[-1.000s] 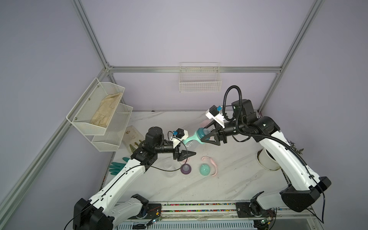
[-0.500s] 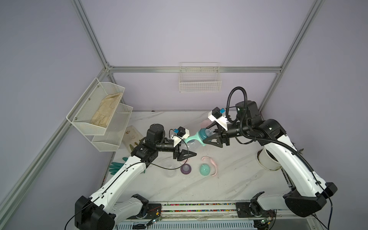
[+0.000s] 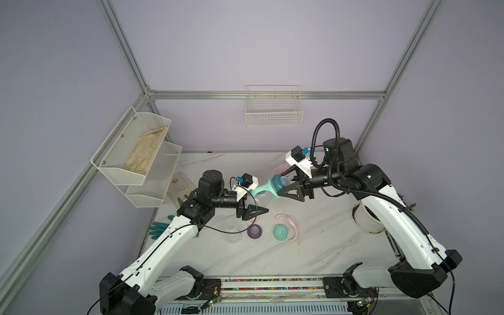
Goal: Assemble the baby bottles
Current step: Screw the nipple onto the baby bottle.
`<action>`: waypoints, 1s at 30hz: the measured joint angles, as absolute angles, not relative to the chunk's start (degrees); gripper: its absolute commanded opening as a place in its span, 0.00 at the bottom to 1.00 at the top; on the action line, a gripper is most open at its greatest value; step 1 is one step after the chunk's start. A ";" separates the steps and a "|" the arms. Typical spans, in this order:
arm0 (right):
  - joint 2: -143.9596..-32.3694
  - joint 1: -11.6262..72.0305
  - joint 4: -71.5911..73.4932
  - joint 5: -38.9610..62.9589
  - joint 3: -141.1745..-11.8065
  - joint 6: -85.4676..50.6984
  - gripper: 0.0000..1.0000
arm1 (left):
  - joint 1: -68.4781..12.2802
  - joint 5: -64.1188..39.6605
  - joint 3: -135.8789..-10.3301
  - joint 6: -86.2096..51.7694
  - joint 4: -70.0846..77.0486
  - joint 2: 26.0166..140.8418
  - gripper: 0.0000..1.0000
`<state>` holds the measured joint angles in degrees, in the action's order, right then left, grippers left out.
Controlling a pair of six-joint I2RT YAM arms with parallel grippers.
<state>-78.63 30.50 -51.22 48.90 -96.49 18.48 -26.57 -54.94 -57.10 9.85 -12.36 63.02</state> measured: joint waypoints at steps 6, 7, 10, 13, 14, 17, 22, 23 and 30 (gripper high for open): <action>-79.70 29.98 -50.24 50.28 -96.07 17.56 0.37 | -26.24 -54.43 -57.10 10.07 -13.52 63.29 0.00; -79.81 29.87 -49.98 50.50 -95.83 17.15 0.37 | -26.24 -54.08 -57.10 10.20 -13.67 63.31 0.00; -79.85 29.54 -47.99 50.89 -94.48 15.51 0.34 | -26.24 -52.29 -57.01 10.85 -13.82 63.20 0.00; -79.94 29.32 -44.16 51.05 -92.55 12.62 0.30 | -26.22 -48.07 -55.57 11.62 -11.90 61.98 0.00; -79.96 29.32 -42.50 50.98 -91.72 11.35 0.30 | -26.28 -46.22 -54.39 11.77 -10.37 61.23 0.00; -80.90 29.45 -36.93 50.39 -89.62 6.13 0.27 | -26.70 -38.26 -50.06 12.97 -4.73 58.70 0.00; -83.53 30.35 -26.17 47.68 -87.13 -6.13 0.22 | -27.33 -23.94 -44.07 18.61 5.85 57.10 0.00; -84.33 30.65 -24.03 46.54 -87.09 -9.23 0.21 | -27.44 -21.21 -43.33 19.99 7.62 57.10 0.00; -90.63 34.15 -16.88 38.09 -91.59 -21.23 0.21 | -27.46 -5.02 -41.30 29.45 15.42 57.89 0.00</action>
<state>-90.63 34.15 -16.88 38.09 -91.59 -21.23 -27.46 -5.02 -41.30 29.45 15.42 57.89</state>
